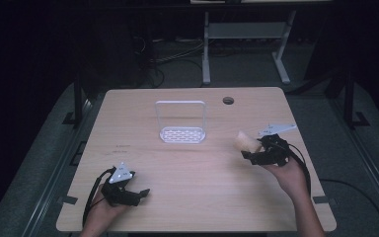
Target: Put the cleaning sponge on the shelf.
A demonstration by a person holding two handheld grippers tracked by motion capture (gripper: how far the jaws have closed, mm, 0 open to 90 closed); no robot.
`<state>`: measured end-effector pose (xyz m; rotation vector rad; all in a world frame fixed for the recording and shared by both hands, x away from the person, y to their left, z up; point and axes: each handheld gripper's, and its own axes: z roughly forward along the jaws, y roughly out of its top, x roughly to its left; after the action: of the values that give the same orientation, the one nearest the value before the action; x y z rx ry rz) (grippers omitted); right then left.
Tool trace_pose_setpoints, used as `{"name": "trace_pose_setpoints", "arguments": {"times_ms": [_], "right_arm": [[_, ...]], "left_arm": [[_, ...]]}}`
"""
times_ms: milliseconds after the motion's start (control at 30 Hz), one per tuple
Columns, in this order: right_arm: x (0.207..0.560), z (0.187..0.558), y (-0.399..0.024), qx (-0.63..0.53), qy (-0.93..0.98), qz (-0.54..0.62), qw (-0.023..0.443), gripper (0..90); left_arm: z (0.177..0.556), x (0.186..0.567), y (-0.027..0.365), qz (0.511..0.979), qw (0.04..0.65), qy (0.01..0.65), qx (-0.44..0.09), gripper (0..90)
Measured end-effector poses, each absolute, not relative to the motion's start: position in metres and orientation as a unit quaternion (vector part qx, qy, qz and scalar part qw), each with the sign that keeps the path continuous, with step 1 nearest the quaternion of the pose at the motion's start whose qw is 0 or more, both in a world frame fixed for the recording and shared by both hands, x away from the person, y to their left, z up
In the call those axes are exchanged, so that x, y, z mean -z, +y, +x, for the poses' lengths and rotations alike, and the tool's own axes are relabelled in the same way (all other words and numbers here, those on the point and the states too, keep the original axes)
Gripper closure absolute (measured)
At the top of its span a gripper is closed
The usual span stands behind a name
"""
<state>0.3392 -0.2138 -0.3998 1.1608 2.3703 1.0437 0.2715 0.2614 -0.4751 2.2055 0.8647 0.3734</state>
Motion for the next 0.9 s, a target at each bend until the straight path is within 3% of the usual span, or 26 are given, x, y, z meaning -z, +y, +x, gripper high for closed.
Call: {"name": "trace_pose_setpoints", "arguments": {"times_ms": [900], "right_arm": [[0.396,0.357,-0.165,-0.368,0.846,0.361,0.137,28.6]], "left_arm": [[0.272,0.475,0.261,0.857,0.363,0.335,-0.145,12.7]]}}
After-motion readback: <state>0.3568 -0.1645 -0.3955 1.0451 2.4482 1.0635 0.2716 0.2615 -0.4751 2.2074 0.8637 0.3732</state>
